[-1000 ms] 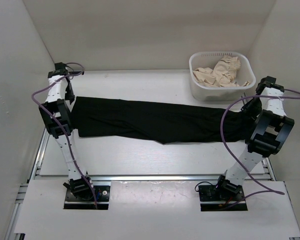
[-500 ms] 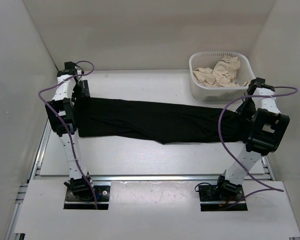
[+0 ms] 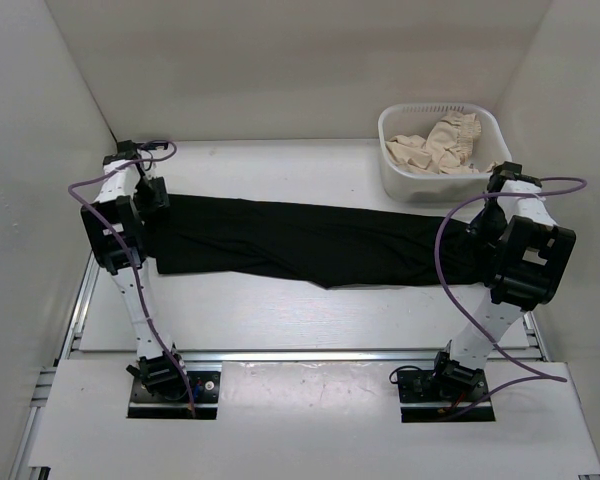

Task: Fold and stack the trousers
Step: Fold the trousers

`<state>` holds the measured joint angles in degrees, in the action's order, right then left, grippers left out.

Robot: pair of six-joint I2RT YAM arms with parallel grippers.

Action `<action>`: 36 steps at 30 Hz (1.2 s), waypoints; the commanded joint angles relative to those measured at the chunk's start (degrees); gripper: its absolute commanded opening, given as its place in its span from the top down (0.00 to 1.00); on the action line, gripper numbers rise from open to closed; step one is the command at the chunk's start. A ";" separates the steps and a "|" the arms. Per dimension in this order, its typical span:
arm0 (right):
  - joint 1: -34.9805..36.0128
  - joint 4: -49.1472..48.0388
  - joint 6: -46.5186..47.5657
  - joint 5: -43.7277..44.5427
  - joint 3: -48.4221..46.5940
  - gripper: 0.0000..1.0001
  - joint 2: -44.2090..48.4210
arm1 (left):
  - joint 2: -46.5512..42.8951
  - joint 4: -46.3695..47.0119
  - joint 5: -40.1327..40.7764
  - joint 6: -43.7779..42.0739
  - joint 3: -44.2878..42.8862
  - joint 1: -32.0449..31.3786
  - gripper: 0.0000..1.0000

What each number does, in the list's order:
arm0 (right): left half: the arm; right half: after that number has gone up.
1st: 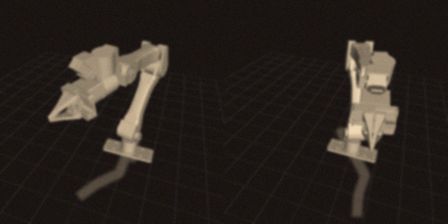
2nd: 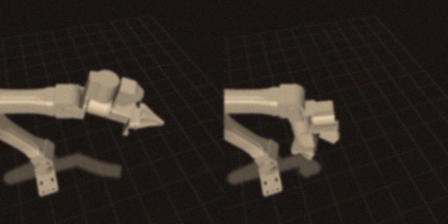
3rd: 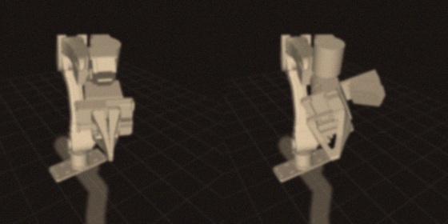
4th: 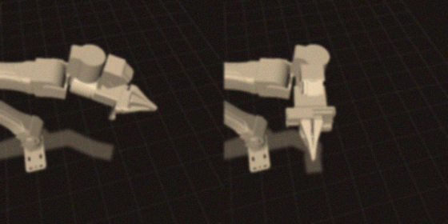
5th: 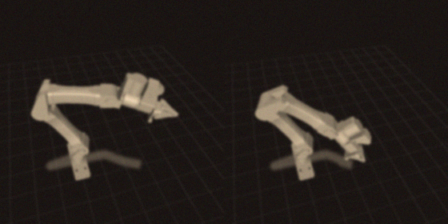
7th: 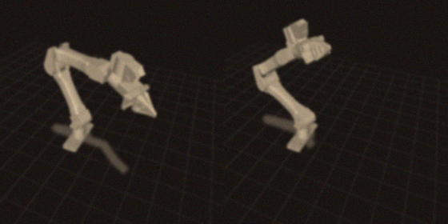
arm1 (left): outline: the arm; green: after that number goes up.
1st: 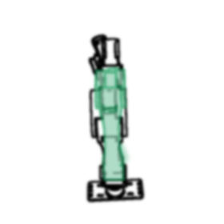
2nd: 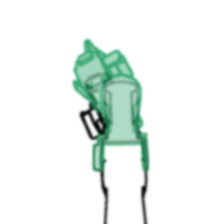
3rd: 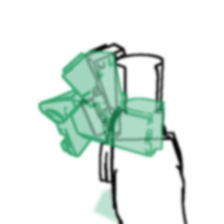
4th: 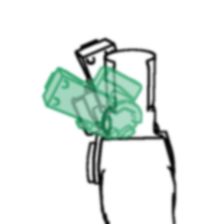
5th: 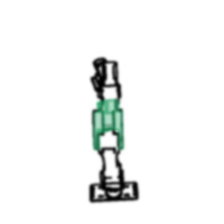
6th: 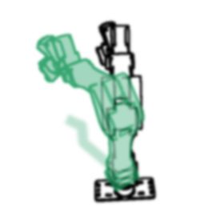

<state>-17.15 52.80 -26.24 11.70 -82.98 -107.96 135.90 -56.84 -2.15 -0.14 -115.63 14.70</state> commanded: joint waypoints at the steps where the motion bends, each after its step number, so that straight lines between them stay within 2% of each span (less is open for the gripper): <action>1: -0.17 -0.68 1.01 1.04 0.10 1.00 1.01 | 1.30 -0.38 -3.82 0.14 -0.91 0.42 0.36; 2: -0.17 -0.68 1.01 1.04 0.10 1.00 1.00 | 1.30 -0.90 -3.82 0.14 -1.52 0.42 0.44; 6: -0.17 -0.68 0.49 0.51 0.10 1.00 1.00 | 0.07 -0.91 -4.44 0.14 0.05 0.42 0.57; 7: -0.17 -0.68 0.49 0.51 0.10 1.00 1.00 | -0.71 -0.91 -3.57 0.14 0.67 0.42 0.57; 9: -0.17 -0.68 0.49 0.51 0.10 1.00 1.00 | -2.47 -0.91 -3.56 0.14 1.81 0.42 0.51; 10: -0.17 -0.68 0.49 0.51 0.10 1.00 1.00 | -3.00 -0.91 -3.04 0.14 2.60 0.42 0.38; 13: -0.17 -0.68 0.49 0.51 0.10 1.00 1.00 | -4.41 -0.91 0.21 0.14 2.61 0.95 0.26; 18: -0.17 -1.73 0.49 0.51 2.03 1.00 2.14 | -8.18 0.33 6.10 0.14 2.08 0.95 0.25; 26: -0.17 -2.78 0.49 0.51 4.75 1.00 2.67 | -14.95 4.01 10.15 0.14 6.29 -1.43 0.22; 29: -0.17 -2.79 0.49 -0.01 5.37 1.00 2.67 | -17.24 5.07 9.37 0.14 7.70 -2.13 0.21; 31: -0.17 -3.31 0.49 -0.01 5.37 1.00 2.67 | -16.72 5.07 8.49 0.14 9.89 -2.13 0.24; 35: -0.17 -3.31 0.49 -0.54 5.37 1.00 2.67 | -14.70 5.07 11.54 0.14 12.10 -2.13 0.44; 36: -0.17 -3.31 0.49 -0.54 5.37 1.00 2.67 | -13.65 5.07 12.34 0.14 12.71 -2.13 0.45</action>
<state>-17.15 49.82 -26.11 11.64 -78.04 -107.63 121.69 -51.92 7.05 0.03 -104.88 12.29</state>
